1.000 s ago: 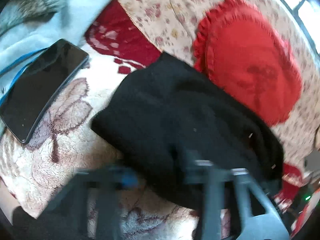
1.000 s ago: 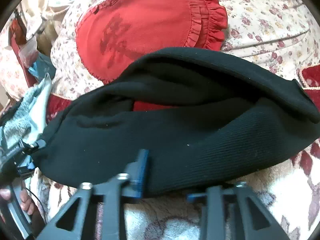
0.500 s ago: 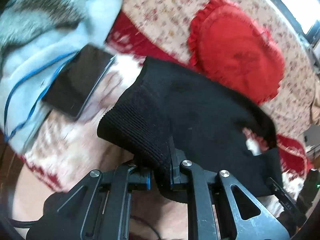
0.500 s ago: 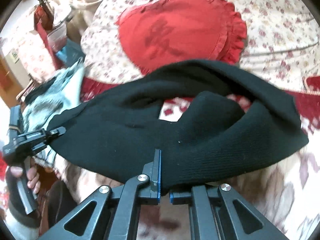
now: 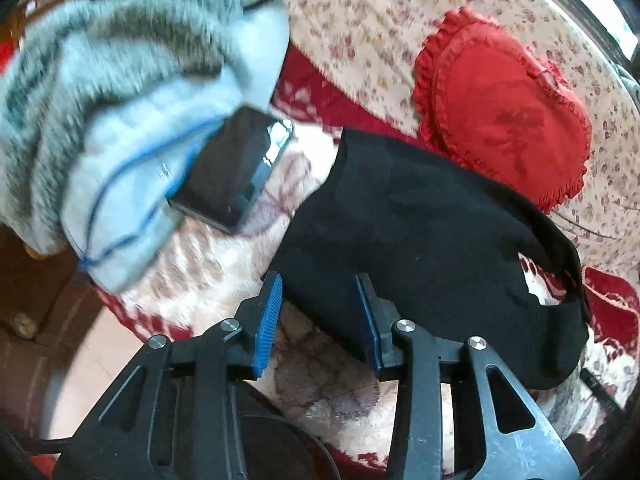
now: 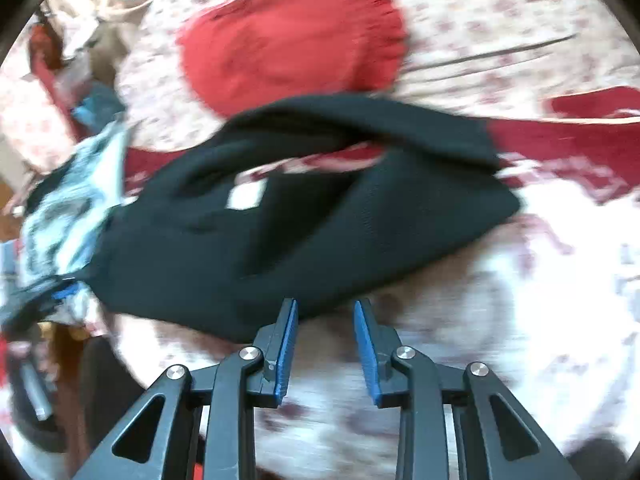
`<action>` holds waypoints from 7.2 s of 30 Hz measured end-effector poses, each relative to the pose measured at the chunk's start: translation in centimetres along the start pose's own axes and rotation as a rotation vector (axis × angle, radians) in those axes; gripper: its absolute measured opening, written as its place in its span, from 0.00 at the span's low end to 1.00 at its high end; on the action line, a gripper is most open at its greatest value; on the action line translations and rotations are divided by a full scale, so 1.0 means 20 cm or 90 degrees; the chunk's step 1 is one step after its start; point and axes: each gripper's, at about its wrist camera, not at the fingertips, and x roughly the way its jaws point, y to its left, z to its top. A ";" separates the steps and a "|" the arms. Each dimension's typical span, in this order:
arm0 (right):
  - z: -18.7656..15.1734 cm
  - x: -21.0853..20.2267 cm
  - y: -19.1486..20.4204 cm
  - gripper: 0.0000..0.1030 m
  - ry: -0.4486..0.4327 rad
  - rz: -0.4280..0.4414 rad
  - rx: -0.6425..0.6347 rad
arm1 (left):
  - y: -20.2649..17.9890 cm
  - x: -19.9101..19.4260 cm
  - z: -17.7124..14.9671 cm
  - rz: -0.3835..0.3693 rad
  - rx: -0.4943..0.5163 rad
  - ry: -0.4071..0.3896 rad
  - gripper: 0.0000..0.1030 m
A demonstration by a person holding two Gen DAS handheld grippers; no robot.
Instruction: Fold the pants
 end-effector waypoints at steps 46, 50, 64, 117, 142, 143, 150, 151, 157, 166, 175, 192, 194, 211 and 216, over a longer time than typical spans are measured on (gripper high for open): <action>0.21 -0.11 -0.44 0.05 -0.080 -0.138 0.098 | -0.99 0.31 -0.25 -0.154 0.205 0.129 0.50; 0.11 0.06 -0.49 0.06 0.005 -0.160 0.101 | -0.97 0.36 -0.29 -0.141 0.198 0.140 0.50; 0.30 0.08 -0.01 0.26 -0.053 -0.002 0.011 | -0.81 0.34 -0.18 -0.064 0.182 0.082 0.50; 1.06 1.10 0.95 0.40 0.122 0.069 -0.417 | -0.44 0.60 0.21 -0.059 0.078 0.086 0.65; 0.02 0.31 1.00 0.06 0.078 0.241 -0.447 | 0.09 0.04 0.15 -0.064 -0.083 -0.020 0.65; 0.00 0.32 0.99 0.06 0.080 0.229 -0.443 | 0.08 0.04 0.14 -0.067 -0.082 -0.018 0.65; 0.09 0.18 1.08 0.35 -0.002 0.276 -0.405 | 0.08 0.13 0.11 -0.073 -0.086 0.016 0.65; 0.09 0.19 1.13 0.35 -0.006 0.273 -0.420 | 0.08 0.14 0.10 -0.070 -0.089 0.014 0.65; 0.01 0.35 1.39 0.35 -0.017 0.243 -0.513 | 0.14 0.21 0.13 -0.040 -0.099 0.015 0.65; 0.09 0.58 1.40 0.05 0.017 0.246 -0.447 | 0.09 0.31 0.13 -0.054 -0.070 0.045 0.65; 0.01 0.42 1.42 0.04 0.054 0.310 -0.458 | 0.04 0.19 0.07 -0.033 -0.021 0.029 0.65; 0.21 0.24 0.51 0.23 -0.028 0.099 -0.170 | -0.38 0.13 0.03 -0.068 0.068 -0.016 0.65; 0.24 0.24 0.35 0.23 -0.039 0.032 -0.133 | -0.47 0.18 -0.01 -0.077 0.089 -0.001 0.65; 0.47 0.37 -0.36 0.14 -0.083 0.062 0.213 | -0.73 0.36 -0.11 -0.083 0.159 0.058 0.65; 0.43 0.15 -0.32 0.04 -0.125 0.054 0.183 | -0.72 0.35 -0.11 -0.093 0.148 0.061 0.65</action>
